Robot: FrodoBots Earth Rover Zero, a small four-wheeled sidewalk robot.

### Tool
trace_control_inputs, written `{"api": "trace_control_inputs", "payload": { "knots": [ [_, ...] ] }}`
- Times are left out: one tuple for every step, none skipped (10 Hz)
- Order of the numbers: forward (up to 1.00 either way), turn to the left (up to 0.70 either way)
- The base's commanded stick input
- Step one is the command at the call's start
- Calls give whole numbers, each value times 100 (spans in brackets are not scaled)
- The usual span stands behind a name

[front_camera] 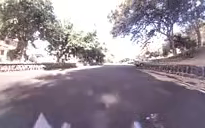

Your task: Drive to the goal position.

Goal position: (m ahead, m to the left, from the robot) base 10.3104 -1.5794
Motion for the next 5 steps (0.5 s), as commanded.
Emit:
{"api": "trace_control_inputs", "payload": {
  "knots": [
    [98, -17],
    [98, -30],
    [98, 0],
    [98, 0],
    [98, 0]
  ]
}}
